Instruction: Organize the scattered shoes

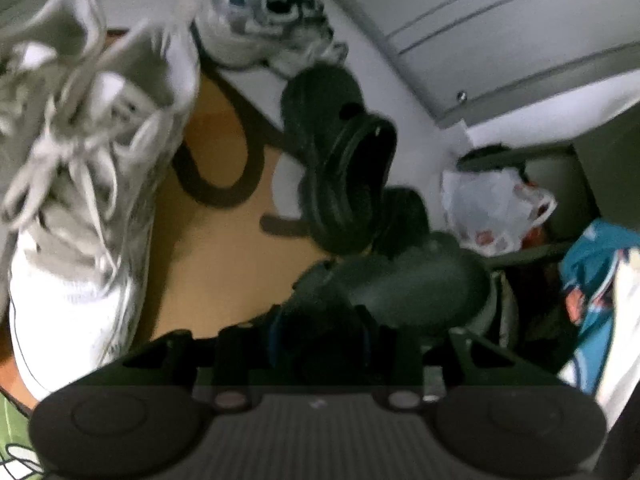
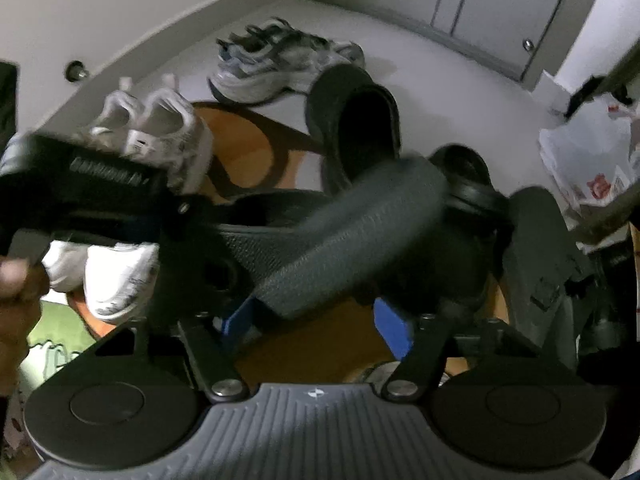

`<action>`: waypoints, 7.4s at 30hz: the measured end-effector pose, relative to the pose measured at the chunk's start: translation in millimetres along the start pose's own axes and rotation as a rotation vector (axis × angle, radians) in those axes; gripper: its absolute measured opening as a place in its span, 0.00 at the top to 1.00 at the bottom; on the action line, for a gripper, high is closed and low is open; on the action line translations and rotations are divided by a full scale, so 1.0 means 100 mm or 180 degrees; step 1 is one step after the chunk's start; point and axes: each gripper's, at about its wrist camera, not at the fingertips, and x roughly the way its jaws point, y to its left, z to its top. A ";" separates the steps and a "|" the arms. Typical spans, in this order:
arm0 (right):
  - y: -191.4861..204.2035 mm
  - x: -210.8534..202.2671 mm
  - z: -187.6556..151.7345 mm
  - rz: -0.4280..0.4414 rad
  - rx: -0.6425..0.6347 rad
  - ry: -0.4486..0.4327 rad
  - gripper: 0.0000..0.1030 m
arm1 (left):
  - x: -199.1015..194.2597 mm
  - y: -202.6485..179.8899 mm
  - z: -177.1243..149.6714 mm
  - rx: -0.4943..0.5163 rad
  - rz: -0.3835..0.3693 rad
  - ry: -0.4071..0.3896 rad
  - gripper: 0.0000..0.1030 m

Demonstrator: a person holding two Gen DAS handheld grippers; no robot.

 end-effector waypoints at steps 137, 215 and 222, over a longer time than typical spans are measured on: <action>0.19 0.63 0.19 0.0853 0.0049 0.0324 0.41 | -0.26 0.84 0.51 -0.0273 -0.0094 0.0096 0.41; -0.92 -0.55 0.21 -0.0738 0.0908 -0.0372 0.55 | -0.40 0.46 0.40 0.0570 -0.0399 -0.0138 0.35; -1.08 -1.00 -0.05 -0.0865 0.0954 -0.0461 0.37 | -0.41 0.13 0.49 0.0876 -0.0313 -0.0106 0.35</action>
